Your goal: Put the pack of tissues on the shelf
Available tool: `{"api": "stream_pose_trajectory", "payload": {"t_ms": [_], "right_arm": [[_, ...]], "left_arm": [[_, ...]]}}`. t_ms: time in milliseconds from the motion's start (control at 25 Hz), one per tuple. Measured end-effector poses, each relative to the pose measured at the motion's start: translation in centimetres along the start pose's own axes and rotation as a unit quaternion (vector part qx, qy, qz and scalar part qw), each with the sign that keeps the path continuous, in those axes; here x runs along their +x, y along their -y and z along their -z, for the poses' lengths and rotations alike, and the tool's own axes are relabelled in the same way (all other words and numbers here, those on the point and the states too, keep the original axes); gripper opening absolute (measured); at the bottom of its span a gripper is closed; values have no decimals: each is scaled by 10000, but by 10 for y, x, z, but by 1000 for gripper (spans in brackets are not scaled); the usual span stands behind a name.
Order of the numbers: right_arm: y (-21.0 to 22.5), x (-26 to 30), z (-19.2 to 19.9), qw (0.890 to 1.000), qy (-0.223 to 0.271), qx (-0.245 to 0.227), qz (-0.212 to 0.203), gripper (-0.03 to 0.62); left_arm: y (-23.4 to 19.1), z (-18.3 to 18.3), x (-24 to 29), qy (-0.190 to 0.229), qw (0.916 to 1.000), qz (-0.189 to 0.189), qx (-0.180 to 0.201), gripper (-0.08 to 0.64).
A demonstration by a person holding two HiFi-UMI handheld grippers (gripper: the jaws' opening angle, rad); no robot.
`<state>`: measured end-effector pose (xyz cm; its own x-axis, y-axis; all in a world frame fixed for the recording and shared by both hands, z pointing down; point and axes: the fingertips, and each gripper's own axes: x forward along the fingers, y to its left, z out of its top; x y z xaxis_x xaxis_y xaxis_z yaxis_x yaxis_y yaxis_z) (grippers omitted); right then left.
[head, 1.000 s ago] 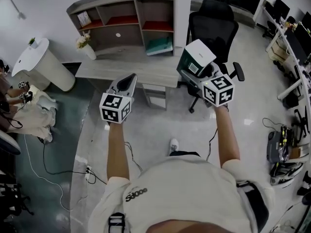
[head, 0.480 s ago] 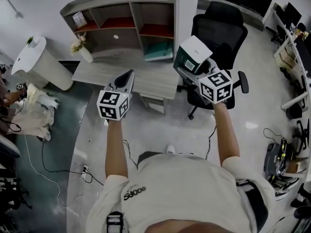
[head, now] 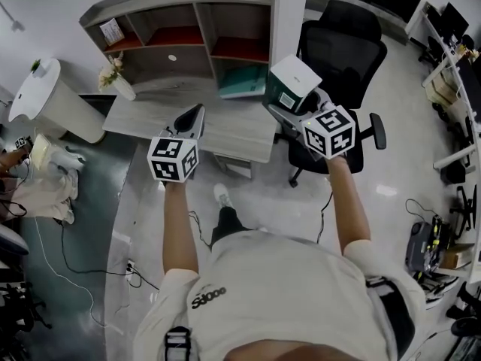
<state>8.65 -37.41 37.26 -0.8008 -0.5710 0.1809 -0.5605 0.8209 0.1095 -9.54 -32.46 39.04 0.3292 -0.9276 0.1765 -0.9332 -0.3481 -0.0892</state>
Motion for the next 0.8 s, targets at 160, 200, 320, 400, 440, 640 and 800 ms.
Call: {"api": "stream_pose_trajectory", "payload": {"t_ms": [160,200,320,400,440,640,800], "right_arm": [[17,39,-4,10000,-25,0,25,371],[21,50,-6,10000,-28,13,25,371],[33,87,-13,10000,-39,21,50,371],[41,113,-18,10000,-39,47,63,371],[45,126,-19,9999,-46,66,64,371],[66,202,-26,9997,-180,131,103,371],[83,260,-24,9991,-356,135,181,371]], "left_arm": [[-25,-2,31,72,9994,283,-183,18],[-34,-4,38,81,9993,328,-180,18],[-67,-8,60,82,9992,363,-130,18],[-90,-9,76,54,9993,362,-118,18],[-102,-9,83,34,9993,364,-93,18],[-159,-9,119,18,9990,444,33,20],[-202,-3,143,59,9985,538,-18,20]]}}
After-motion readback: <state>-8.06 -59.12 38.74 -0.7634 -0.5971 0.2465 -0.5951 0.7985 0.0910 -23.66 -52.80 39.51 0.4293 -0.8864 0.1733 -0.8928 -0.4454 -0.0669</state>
